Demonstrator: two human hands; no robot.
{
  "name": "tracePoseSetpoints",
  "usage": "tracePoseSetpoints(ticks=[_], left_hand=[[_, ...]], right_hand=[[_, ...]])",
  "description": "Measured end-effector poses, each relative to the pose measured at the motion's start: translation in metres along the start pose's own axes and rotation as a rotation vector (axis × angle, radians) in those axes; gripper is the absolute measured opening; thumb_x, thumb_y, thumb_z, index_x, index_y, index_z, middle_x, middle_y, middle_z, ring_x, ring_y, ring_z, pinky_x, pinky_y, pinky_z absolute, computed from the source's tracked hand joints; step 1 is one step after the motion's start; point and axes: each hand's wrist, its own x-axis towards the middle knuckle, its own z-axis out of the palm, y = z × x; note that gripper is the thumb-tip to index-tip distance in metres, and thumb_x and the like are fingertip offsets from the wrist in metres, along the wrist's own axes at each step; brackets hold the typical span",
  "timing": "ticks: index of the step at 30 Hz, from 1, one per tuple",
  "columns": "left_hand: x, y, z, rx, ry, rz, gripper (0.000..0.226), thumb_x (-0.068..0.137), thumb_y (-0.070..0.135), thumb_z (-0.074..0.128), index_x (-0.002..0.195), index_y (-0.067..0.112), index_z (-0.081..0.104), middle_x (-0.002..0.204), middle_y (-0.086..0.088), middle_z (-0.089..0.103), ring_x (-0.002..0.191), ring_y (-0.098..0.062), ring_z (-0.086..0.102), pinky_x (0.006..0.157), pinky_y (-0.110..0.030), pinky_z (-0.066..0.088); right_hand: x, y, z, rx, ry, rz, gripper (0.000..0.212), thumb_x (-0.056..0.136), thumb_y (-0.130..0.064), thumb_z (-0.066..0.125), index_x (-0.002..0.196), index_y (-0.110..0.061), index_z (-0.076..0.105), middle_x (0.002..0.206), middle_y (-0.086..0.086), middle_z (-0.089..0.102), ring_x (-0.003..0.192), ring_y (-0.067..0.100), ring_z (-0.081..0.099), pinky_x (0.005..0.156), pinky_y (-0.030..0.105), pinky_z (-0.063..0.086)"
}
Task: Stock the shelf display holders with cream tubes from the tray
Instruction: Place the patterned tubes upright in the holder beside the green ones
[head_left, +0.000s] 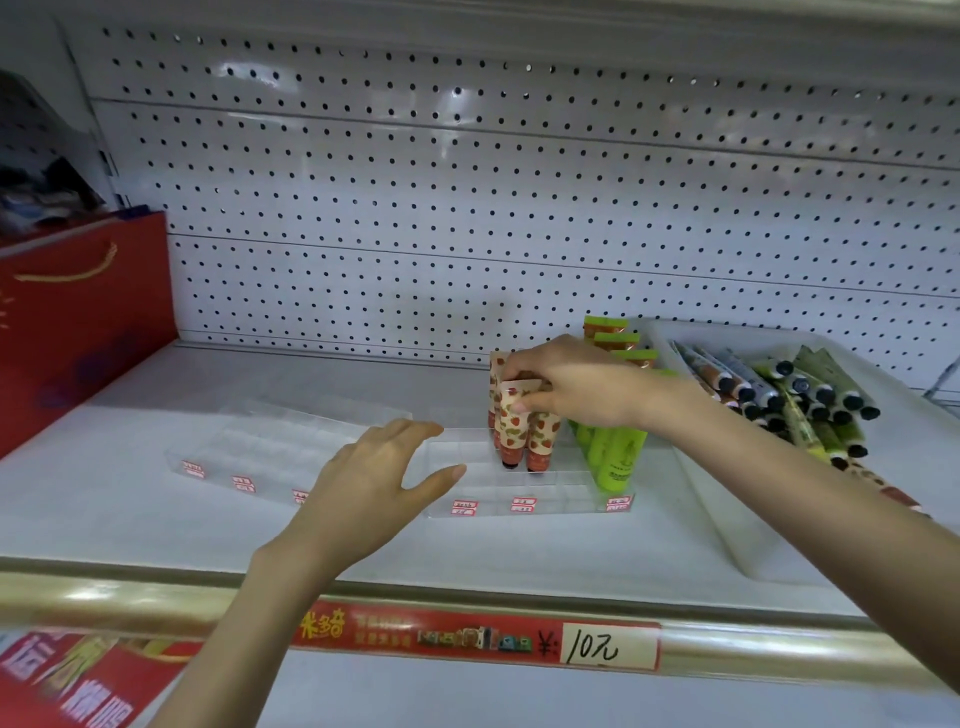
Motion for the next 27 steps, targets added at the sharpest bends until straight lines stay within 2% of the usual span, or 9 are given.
tracePoseSetpoints(ticks=[3, 5, 7, 11, 15, 19, 27], left_hand=[[0.001, 0.001, 0.001, -0.027, -0.012, -0.002, 0.055, 0.087, 0.06, 0.039, 0.135, 0.033, 0.04, 0.142, 0.016, 0.04, 0.132, -0.007, 0.034, 0.104, -0.032, 0.033], [0.001, 0.0, 0.001, -0.038, -0.014, -0.003, 0.055, 0.087, 0.06, 0.039, 0.135, 0.033, 0.04, 0.141, 0.016, 0.041, 0.132, -0.007, 0.034, 0.104, -0.032, 0.034], [0.001, -0.001, 0.0, -0.049, -0.015, -0.007, 0.054, 0.087, 0.06, 0.04, 0.135, 0.033, 0.04, 0.141, 0.016, 0.041, 0.131, -0.007, 0.034, 0.103, -0.032, 0.034], [0.001, -0.001, 0.0, -0.06, -0.015, -0.009, 0.053, 0.088, 0.059, 0.04, 0.134, 0.033, 0.041, 0.14, 0.016, 0.042, 0.131, -0.006, 0.034, 0.102, -0.03, 0.033], [0.001, -0.001, 0.001, -0.07, -0.016, -0.009, 0.053, 0.087, 0.059, 0.041, 0.134, 0.033, 0.041, 0.139, 0.017, 0.042, 0.131, -0.005, 0.034, 0.102, -0.03, 0.034], [0.002, -0.002, 0.0, -0.071, -0.021, -0.01, 0.053, 0.087, 0.059, 0.041, 0.134, 0.033, 0.041, 0.14, 0.017, 0.042, 0.13, -0.006, 0.036, 0.102, -0.03, 0.035], [0.0, -0.001, -0.001, -0.065, -0.026, -0.006, 0.054, 0.087, 0.059, 0.041, 0.134, 0.034, 0.04, 0.14, 0.016, 0.042, 0.13, -0.006, 0.036, 0.101, -0.03, 0.036]], right_hand=[[0.001, -0.001, 0.003, -0.059, 0.017, -0.021, 0.023, 0.09, -0.025, 0.06, 0.112, -0.022, 0.058, 0.095, -0.002, 0.056, 0.086, 0.016, 0.053, 0.076, 0.033, 0.045], [0.001, -0.002, 0.005, -0.111, 0.049, -0.057, 0.022, 0.09, -0.026, 0.06, 0.112, -0.023, 0.058, 0.093, -0.005, 0.057, 0.082, 0.013, 0.049, 0.075, 0.028, 0.036], [0.001, -0.003, 0.005, -0.161, 0.072, -0.084, 0.023, 0.091, -0.027, 0.059, 0.113, -0.022, 0.058, 0.093, -0.01, 0.056, 0.082, 0.01, 0.046, 0.081, 0.027, 0.028], [0.003, -0.001, 0.007, -0.213, 0.081, -0.075, 0.021, 0.091, -0.029, 0.058, 0.111, -0.023, 0.059, 0.088, -0.013, 0.051, 0.085, 0.007, 0.04, 0.104, 0.034, 0.019], [0.006, -0.001, 0.011, -0.268, 0.061, -0.065, 0.022, 0.092, -0.03, 0.057, 0.113, -0.023, 0.058, 0.09, -0.011, 0.051, 0.096, 0.011, 0.045, 0.111, 0.038, 0.01], [0.005, -0.001, 0.013, -0.264, 0.058, -0.051, 0.024, 0.092, -0.03, 0.056, 0.115, -0.021, 0.059, 0.105, -0.002, 0.06, 0.109, 0.014, 0.047, 0.112, 0.04, 0.009], [0.004, 0.001, 0.013, -0.241, 0.096, -0.03, 0.019, 0.093, -0.031, 0.053, 0.11, -0.024, 0.059, 0.104, -0.008, 0.062, 0.104, 0.011, 0.05, 0.11, 0.037, 0.01]])
